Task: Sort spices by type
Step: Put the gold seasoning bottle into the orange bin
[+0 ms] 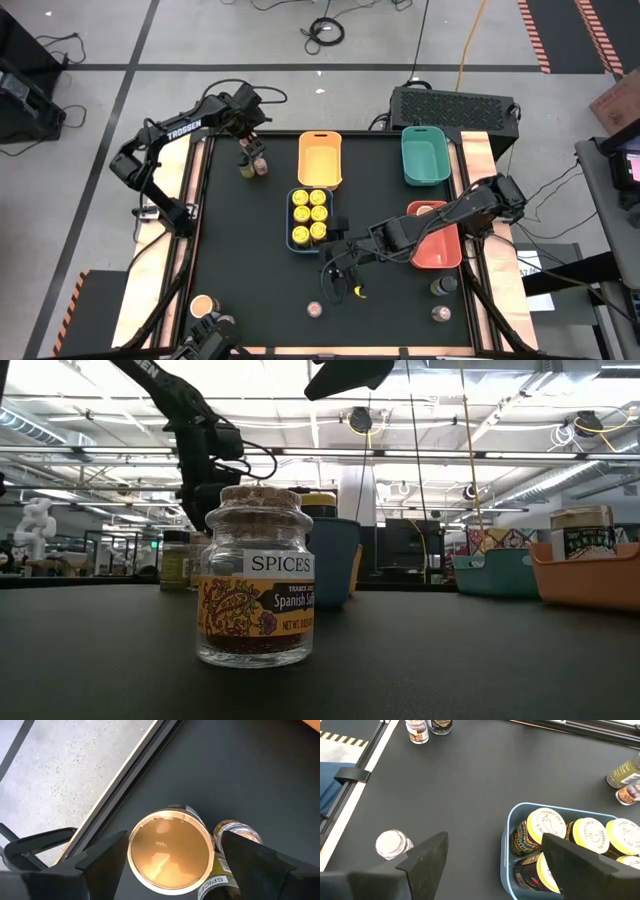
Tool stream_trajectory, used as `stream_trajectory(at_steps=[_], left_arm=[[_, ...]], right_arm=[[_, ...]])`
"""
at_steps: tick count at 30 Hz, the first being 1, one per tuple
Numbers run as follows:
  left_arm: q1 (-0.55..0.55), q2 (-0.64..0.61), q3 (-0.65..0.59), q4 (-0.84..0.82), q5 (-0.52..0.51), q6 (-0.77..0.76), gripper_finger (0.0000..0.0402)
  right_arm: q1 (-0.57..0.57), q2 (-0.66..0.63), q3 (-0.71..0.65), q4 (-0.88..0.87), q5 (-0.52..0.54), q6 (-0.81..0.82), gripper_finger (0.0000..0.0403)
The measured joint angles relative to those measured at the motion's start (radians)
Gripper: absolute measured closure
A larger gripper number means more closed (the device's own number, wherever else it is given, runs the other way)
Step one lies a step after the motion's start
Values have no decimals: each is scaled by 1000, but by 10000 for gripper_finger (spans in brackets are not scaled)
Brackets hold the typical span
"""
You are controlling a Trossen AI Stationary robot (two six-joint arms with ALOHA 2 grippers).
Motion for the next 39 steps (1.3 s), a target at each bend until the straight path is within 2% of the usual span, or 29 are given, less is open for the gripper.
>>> stream_trajectory(at_steps=[18,27,31,39], left_arm=[[0,0,0,57,-13,-30,76],[-1,0,0,60,-102,-119,9],[0,0,0,49,-36,-106,6],[8,32,-14,52,-27,-108,9]], right_arm=[[0,0,0,-4,0,0,88],[0,0,0,-5,1,0,88],[0,0,0,-6,0,3,88],[0,0,0,-8,0,16,88]])
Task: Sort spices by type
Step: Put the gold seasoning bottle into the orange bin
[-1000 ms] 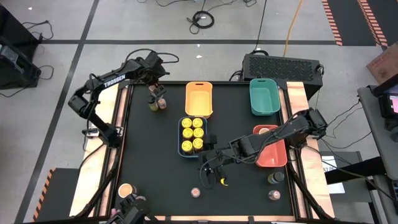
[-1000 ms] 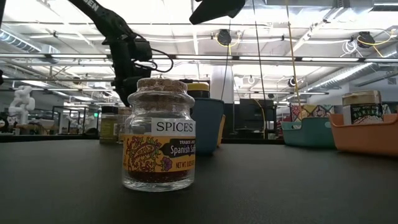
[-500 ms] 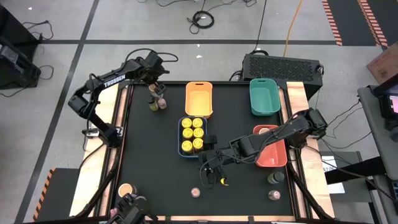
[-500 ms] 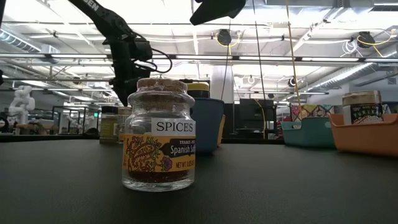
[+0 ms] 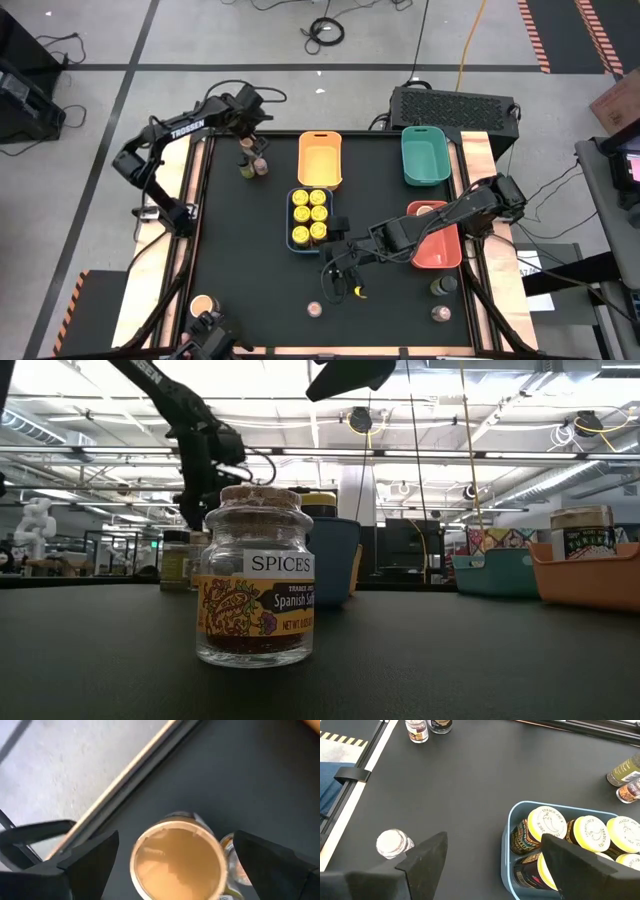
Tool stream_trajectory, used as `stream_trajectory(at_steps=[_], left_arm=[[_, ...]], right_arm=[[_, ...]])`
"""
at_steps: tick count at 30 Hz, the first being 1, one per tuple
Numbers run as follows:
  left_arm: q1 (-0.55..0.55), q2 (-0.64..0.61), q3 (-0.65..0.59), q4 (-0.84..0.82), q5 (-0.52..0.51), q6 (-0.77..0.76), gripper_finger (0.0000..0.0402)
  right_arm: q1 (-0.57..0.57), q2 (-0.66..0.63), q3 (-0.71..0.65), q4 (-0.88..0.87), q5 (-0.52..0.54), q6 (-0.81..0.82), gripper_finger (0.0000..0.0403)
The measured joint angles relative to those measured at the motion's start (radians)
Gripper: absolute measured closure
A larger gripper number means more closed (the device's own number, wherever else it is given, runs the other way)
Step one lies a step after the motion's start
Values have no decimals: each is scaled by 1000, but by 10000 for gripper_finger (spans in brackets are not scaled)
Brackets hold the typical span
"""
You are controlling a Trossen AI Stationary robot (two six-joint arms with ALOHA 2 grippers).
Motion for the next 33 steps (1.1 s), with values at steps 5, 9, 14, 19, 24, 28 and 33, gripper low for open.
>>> stream_trajectory(at_steps=[5,9,14,19,24,28,33], left_arm=[[16,59,-20,2,-4,1,9],[18,98,-29,1,-3,24,9],[18,113,-33,0,0,36,9],[18,113,-33,0,0,38,12],[16,113,-33,1,1,54,58],[16,113,-33,0,5,58,116],[16,113,-32,0,6,64,119]], right_arm=[[2,0,0,-10,0,8,88],[2,0,0,-15,0,9,88],[0,0,0,-19,0,5,88],[-1,0,0,-18,0,3,88],[0,0,0,-18,0,3,88],[-1,0,0,-18,0,3,88],[0,0,0,-18,0,3,88]])
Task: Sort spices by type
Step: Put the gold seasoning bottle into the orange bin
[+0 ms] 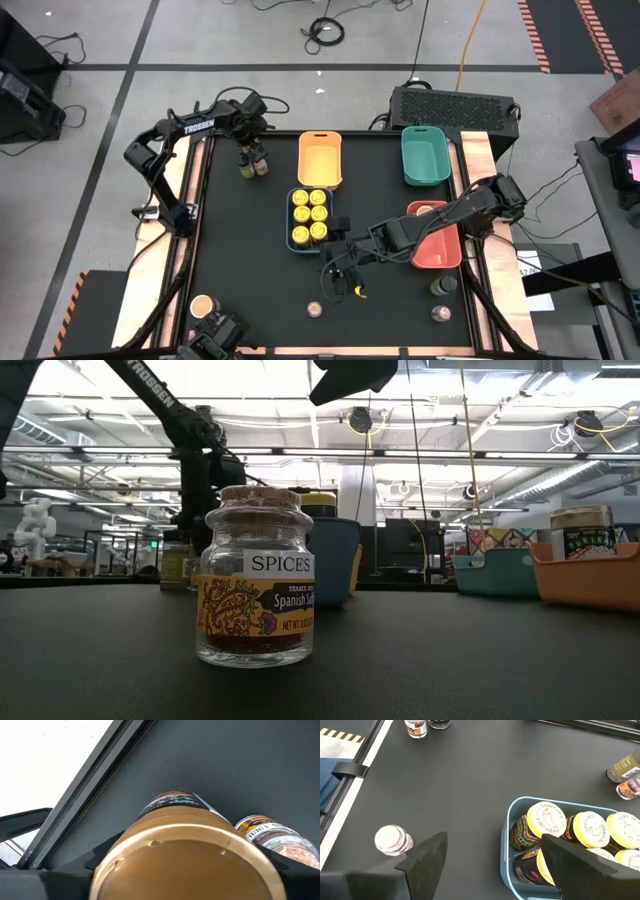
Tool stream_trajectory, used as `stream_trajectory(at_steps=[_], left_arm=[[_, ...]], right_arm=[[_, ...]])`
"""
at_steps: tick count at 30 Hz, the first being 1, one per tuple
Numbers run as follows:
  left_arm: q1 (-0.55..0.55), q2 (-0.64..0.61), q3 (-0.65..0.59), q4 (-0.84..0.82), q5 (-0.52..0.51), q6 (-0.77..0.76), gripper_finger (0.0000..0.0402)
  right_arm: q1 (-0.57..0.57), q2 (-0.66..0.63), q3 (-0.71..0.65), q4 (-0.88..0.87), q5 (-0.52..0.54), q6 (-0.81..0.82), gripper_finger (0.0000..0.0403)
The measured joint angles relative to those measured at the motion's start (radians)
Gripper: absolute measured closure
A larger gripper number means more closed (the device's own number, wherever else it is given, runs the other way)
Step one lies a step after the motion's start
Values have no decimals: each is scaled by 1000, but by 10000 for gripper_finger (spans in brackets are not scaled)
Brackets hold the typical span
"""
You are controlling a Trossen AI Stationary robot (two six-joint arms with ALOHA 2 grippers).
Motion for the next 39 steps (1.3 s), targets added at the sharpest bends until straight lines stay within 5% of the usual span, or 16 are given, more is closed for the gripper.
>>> stream_trajectory(at_steps=[8,18,30,39], left_arm=[[-6,-66,30,-35,0,17,119],[-119,-209,175,-285,41,-3,119],[-502,-307,373,-506,64,-156,119],[-867,-239,389,-355,89,-312,119]], right_arm=[[0,0,0,0,0,0,88],[0,0,0,-3,0,0,88],[17,0,0,-67,4,52,88],[85,-33,0,-333,3,292,88]])
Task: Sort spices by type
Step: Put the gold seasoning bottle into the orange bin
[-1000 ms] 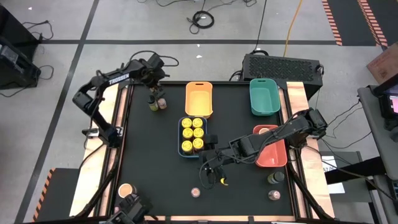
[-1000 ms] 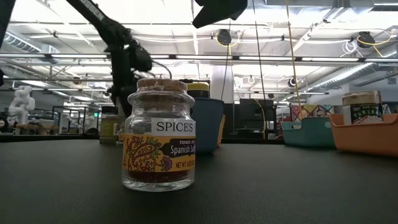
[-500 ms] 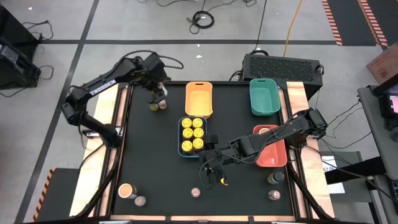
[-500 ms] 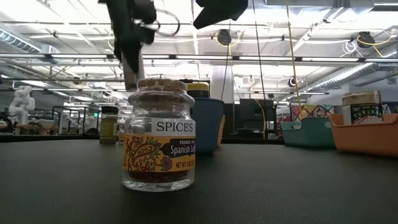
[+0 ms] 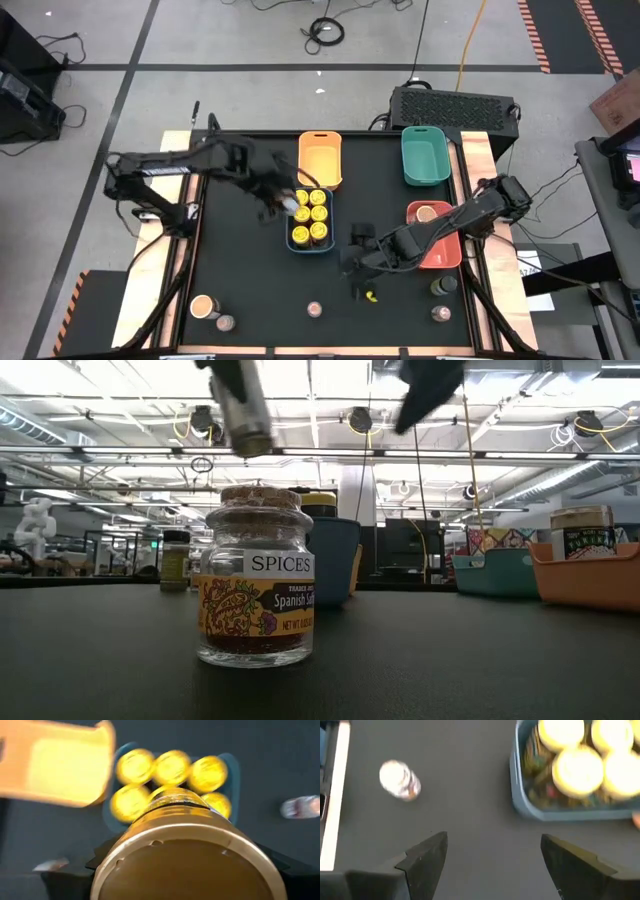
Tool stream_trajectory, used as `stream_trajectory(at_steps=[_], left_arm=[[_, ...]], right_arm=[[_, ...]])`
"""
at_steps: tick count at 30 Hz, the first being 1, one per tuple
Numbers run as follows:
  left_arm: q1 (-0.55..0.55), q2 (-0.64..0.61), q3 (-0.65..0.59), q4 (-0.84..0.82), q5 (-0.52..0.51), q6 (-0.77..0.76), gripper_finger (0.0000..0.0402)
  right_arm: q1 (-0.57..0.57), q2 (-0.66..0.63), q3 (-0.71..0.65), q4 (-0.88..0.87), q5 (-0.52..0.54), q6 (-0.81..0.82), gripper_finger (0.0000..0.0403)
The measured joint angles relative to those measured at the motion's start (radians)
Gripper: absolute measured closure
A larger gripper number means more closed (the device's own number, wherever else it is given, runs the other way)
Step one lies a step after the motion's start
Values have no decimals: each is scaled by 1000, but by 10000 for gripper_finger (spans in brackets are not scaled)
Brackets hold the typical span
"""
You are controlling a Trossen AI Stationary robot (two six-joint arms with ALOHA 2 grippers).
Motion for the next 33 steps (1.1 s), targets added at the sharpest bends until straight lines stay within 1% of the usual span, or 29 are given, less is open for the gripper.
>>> stream_trajectory(at_steps=[3,6,9,14,18,24,29,33], left_arm=[[-83,63,0,102,37,-10,119],[-146,143,11,205,82,8,119],[-196,234,67,271,106,43,119],[-262,382,169,382,95,117,119],[-291,489,196,485,87,120,119],[-292,601,195,443,81,94,119],[-291,640,196,374,80,72,119],[-298,664,196,375,56,74,119]], right_arm=[[44,-27,0,-88,13,73,88],[94,-64,0,-155,75,148,88],[144,-98,0,-222,146,235,88],[235,-133,-1,-320,278,373,88],[293,-135,-32,-322,328,426,88],[348,-135,-105,-323,345,525,88],[357,-135,-164,-310,364,577,88],[357,-135,-188,-272,371,587,88]])
